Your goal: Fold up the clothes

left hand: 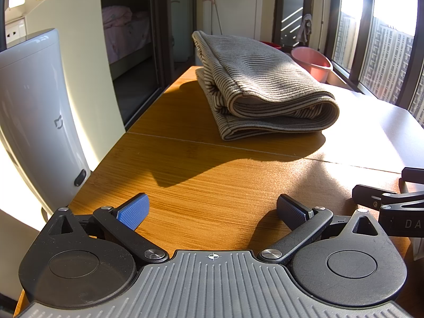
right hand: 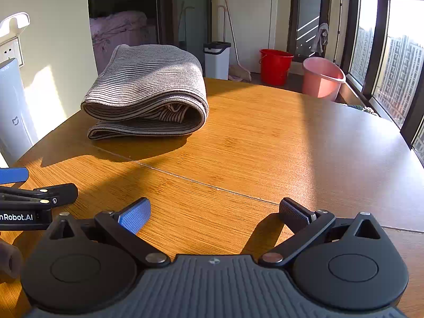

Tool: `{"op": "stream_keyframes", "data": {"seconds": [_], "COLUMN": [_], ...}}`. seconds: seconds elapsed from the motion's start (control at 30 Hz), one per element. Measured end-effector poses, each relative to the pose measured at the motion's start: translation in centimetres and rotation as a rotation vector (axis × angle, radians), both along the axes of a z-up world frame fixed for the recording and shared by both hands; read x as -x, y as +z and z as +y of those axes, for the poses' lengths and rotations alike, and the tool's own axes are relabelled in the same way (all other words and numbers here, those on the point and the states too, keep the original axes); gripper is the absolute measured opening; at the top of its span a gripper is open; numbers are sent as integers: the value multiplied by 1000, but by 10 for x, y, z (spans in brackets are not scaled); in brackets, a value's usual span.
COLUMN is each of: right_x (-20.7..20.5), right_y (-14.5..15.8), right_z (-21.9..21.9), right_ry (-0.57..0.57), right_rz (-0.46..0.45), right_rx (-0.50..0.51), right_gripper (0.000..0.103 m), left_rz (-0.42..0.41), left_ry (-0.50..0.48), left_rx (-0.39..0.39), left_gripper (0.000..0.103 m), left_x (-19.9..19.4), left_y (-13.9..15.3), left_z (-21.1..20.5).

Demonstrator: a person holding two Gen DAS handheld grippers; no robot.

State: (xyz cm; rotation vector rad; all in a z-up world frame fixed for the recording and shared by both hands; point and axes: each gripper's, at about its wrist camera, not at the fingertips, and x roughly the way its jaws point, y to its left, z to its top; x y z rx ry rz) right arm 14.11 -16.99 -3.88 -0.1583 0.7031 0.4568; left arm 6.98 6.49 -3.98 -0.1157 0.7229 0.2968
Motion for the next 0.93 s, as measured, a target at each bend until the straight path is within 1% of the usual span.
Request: {"op": "stream_keyframes", "data": {"seconds": [0.57,0.7,0.83,0.93], "right_x": [0,0,2,4], "right_y": [0,1,1,1], "right_z": [-2,-2,0,2], "right_ry": [1,-3,-19,-32], "right_rz": [0,-1,-3,-6], "right_rx": [0,1,5,8], "right_gripper": [103,103,103,103], "left_rz": [1,-8,-38,-103], "left_ry": [-7,-1,-3,-3], "left_rx": [2,15,59,148], "left_gripper": [103,103,103,103], "left_x": [1,1,4,12], "left_y": [0,1,3,7], "left_z": [0,2,9,27]}}
